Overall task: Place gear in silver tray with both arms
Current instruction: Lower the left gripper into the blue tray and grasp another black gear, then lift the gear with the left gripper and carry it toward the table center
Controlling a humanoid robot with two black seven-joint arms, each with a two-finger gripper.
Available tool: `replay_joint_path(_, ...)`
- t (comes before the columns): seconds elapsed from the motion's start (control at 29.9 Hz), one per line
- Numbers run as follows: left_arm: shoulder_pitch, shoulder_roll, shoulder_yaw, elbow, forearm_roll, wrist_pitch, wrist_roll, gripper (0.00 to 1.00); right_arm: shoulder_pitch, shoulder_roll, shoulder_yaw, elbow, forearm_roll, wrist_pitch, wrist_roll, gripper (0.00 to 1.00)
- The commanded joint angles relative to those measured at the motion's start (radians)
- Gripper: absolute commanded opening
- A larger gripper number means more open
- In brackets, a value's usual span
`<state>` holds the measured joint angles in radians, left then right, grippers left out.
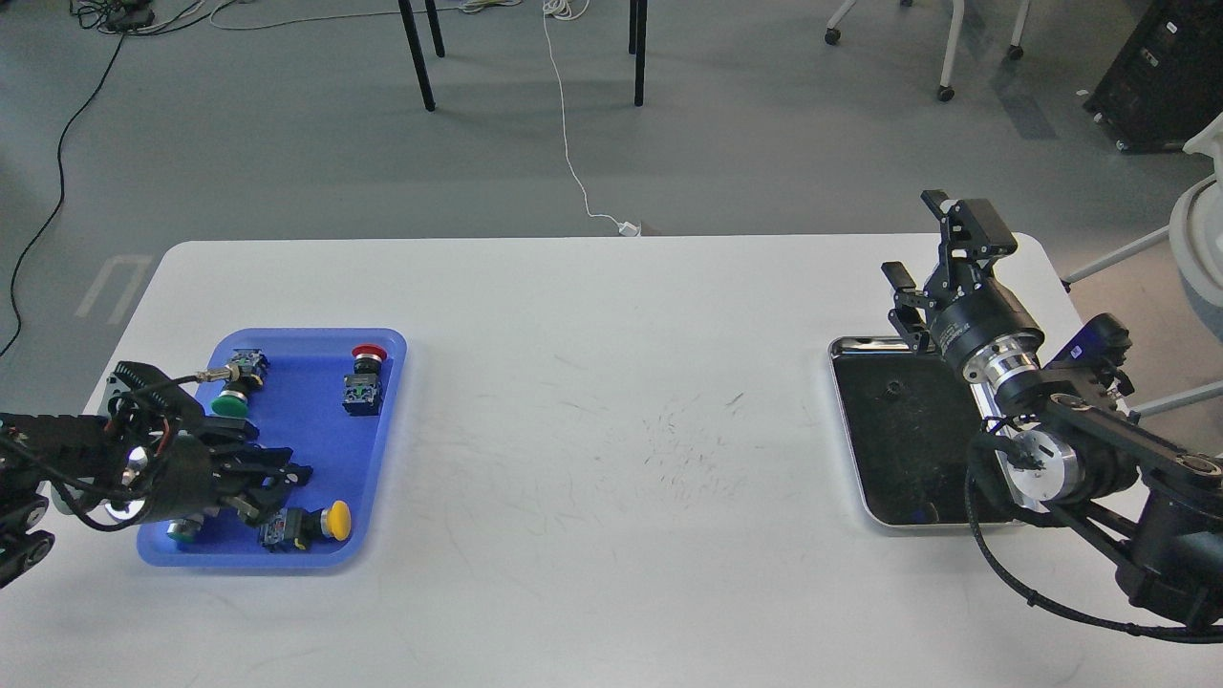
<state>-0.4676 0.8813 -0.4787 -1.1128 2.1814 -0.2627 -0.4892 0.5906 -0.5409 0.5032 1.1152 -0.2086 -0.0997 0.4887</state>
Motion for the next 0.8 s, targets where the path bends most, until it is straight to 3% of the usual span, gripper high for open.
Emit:
replay_joint_path(0.0,0.001,0.004,0.002,0.001,0.0,0.002,0.0,0.13,0.0,0.001,0.0,0.0,0.0,0.0,0.0,0.97)
replay_joint_path(0.27,-0.052,0.004,-0.003,-0.021,0.0,0.016,0.0,0.12,0.003,0.001,0.0,0.0,0.0,0.0,0.0,0.97)
replay_joint_path(0.57,-0.288,0.008,0.0,-0.26,0.0,0.002,0.0,0.12,0.115,-0.024,0.001,0.025,0.002,0.0,0.0,0.97)
replay_joint_path(0.77,-0.379,-0.188,0.054,-0.298,0.0,-0.065,0.0,0.13,0.268,-0.019,-0.014,0.025,0.003,-0.003,0.0,0.97)
